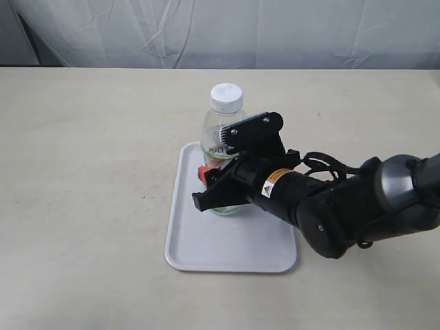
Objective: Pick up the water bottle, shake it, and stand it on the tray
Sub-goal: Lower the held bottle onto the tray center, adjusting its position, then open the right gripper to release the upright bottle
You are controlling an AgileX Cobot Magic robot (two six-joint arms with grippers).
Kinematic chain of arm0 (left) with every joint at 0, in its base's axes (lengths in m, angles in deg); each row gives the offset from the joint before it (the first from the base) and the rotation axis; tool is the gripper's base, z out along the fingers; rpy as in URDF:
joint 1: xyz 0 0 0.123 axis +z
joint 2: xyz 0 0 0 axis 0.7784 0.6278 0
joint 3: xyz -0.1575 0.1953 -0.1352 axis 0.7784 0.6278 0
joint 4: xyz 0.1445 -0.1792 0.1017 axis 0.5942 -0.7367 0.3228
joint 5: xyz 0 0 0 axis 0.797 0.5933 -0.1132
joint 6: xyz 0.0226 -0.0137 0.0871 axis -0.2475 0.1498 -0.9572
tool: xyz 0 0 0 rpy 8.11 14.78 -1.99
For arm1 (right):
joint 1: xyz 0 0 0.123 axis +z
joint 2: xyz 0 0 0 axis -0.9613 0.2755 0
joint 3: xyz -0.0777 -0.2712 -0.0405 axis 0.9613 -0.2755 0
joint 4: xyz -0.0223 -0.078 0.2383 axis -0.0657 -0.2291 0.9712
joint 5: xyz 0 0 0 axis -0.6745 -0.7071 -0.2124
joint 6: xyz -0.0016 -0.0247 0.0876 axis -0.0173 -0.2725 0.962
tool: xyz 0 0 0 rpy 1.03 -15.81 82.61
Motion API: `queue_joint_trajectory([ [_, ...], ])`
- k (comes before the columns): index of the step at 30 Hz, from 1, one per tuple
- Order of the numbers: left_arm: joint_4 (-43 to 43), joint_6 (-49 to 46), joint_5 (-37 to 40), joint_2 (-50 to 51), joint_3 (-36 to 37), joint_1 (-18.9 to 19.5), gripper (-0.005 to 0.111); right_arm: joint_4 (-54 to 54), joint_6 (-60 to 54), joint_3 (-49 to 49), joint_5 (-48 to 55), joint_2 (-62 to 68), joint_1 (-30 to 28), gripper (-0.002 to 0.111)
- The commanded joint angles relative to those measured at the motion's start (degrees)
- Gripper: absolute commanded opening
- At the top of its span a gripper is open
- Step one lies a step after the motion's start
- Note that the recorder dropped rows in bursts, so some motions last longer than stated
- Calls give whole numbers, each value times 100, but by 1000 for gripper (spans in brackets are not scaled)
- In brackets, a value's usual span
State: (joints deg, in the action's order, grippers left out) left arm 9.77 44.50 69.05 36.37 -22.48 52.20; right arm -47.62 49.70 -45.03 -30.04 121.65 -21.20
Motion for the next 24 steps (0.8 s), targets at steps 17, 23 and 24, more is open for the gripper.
queue_joint_trajectory([
  [17,-22,17,-25,-26,21,-3,0,10,-553,542,1398,-594,-18,95],
  [23,-22,26,-25,-26,21,-3,0,10,-698,542,1408,-1061,-18,95],
  [24,-22,26,-25,-26,21,-3,0,10,-708,542,1408,-1135,-18,95],
])
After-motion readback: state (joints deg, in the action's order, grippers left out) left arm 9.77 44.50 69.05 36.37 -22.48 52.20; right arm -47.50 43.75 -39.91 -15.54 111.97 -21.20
